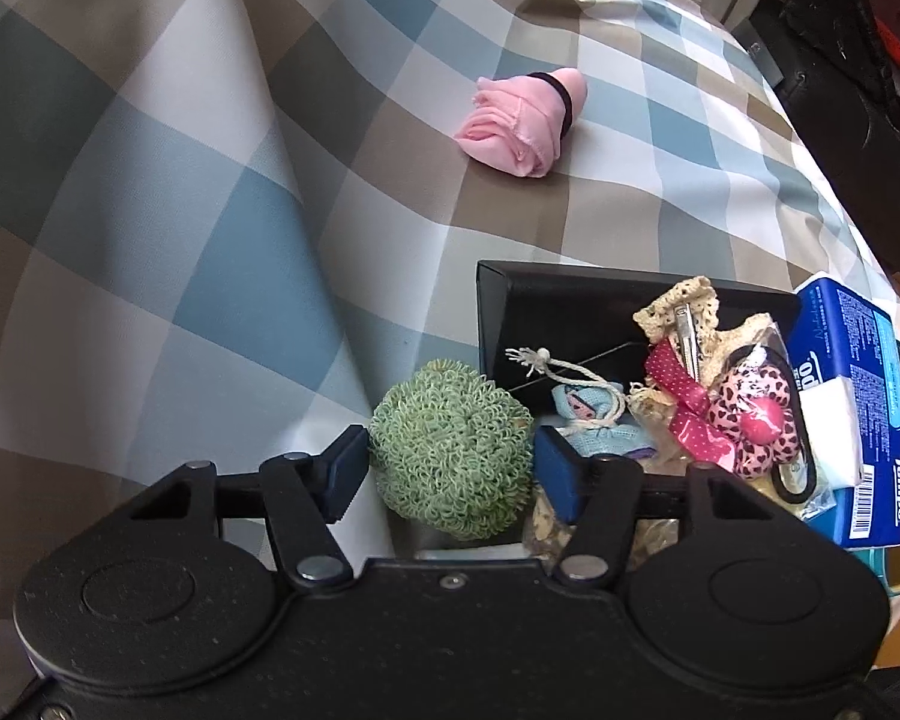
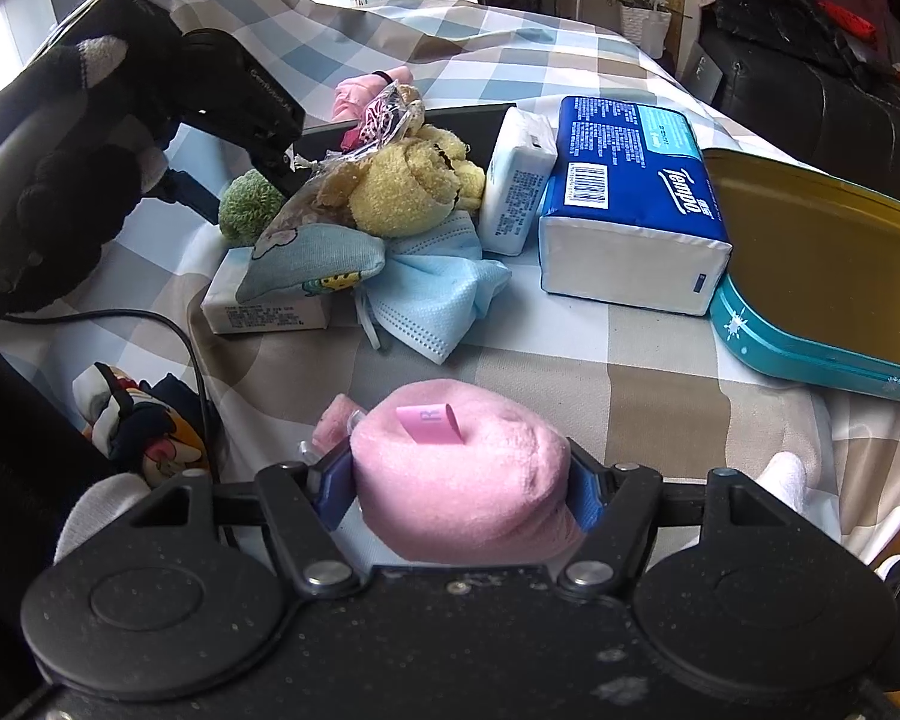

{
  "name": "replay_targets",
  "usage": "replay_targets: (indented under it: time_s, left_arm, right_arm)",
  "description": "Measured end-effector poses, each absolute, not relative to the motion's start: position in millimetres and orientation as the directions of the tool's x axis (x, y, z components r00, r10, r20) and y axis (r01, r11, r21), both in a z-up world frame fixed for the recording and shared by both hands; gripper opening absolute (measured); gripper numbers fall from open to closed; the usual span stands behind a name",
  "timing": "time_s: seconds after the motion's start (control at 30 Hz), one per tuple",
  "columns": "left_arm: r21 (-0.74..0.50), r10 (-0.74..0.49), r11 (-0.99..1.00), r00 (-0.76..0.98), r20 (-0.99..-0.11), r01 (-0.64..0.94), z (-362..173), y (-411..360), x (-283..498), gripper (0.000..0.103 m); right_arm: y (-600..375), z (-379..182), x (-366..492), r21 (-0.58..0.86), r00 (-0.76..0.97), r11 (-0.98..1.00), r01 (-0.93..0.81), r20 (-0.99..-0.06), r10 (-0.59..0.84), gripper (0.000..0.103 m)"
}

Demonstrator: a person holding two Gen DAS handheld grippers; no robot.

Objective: Organize soft objects
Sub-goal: 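Close the left gripper on the green knitted ball while the right gripper lifts the pink cloth, then carry both items over the gold tray and open both grippers to drop them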

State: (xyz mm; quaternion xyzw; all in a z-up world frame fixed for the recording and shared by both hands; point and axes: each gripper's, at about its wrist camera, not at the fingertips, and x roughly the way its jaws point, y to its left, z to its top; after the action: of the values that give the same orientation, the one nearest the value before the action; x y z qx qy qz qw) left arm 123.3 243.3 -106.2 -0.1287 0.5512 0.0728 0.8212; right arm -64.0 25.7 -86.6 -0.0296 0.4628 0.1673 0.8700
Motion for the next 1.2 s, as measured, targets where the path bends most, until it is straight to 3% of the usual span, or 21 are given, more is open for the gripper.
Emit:
replay_targets:
  time_s: [0.5,0.8,1.2]
  left_arm:
    - [-0.163,0.02,0.934,0.502,-0.864,-0.318,-71.9,257.9,99.9,0.054]
    - [-0.158,0.033,0.938,0.533,-0.845,-0.31,-65.2,256.3,91.5,0.054]
    - [-0.105,0.061,0.96,0.562,-0.825,-0.258,-60.9,241.9,85.2,0.054]
  right_arm:
    - [8.9,-72.1,-53.4,0.187,0.523,0.949,-0.255,-0.798,0.298,0.065]
    - [-16.1,-28.4,-35.4,0.22,0.58,0.94,-0.26,-0.743,0.334,0.065]
    - [-107.6,14.2,14.7,0.2,0.663,0.97,-0.137,-0.71,0.24,0.065]
